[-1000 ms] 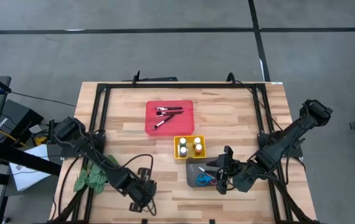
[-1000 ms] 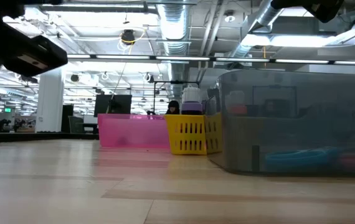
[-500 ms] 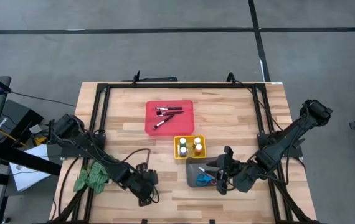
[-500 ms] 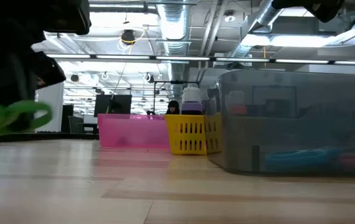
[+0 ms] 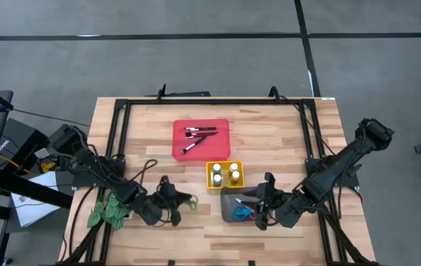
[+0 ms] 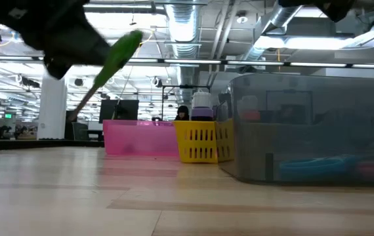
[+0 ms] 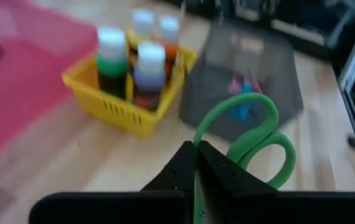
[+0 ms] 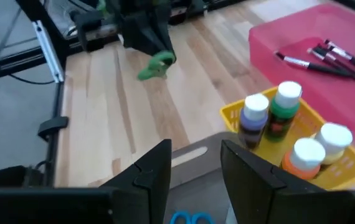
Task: Pick & Place Paint Supplies
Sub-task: Put the green scissors into the black bin
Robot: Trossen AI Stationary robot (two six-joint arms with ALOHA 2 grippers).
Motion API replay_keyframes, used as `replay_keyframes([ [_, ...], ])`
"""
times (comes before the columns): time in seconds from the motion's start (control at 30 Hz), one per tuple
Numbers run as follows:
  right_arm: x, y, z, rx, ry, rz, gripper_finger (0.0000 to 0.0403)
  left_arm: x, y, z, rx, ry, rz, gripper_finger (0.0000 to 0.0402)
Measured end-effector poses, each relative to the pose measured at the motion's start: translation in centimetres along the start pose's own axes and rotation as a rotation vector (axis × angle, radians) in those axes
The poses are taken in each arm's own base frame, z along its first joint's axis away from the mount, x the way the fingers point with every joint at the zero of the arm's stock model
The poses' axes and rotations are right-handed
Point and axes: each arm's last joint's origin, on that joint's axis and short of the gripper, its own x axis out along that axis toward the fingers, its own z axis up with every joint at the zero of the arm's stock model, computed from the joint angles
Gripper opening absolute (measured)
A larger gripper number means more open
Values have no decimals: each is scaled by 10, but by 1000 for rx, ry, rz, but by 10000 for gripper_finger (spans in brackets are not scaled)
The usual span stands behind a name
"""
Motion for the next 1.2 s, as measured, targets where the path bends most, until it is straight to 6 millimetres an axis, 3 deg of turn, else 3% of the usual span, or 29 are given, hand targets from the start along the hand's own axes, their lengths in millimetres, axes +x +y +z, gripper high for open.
replay_keyframes([
  [0.23, 20, 0, 1, -55, -29, -33, 134, 2, -1, 18, 46, -237, 142, 0],
  [0.47, 52, 1, 7, -101, -104, -44, 134, 11, 0, 42, 45, -356, 175, 0],
  [0.6, 64, 4, 11, -118, -157, -31, 134, 19, 1, 44, 51, -392, 207, 0],
  [0.8, 65, 5, 15, -131, -187, -21, 134, 33, 4, 41, -13, -445, 249, 0],
  [0.93, 66, 5, 17, -126, -202, -18, 134, 39, 2, 47, -78, -523, 167, 0],
  [1.2, 66, 5, 20, -151, -218, -19, 134, 48, 3, 62, -200, -657, -169, 0],
])
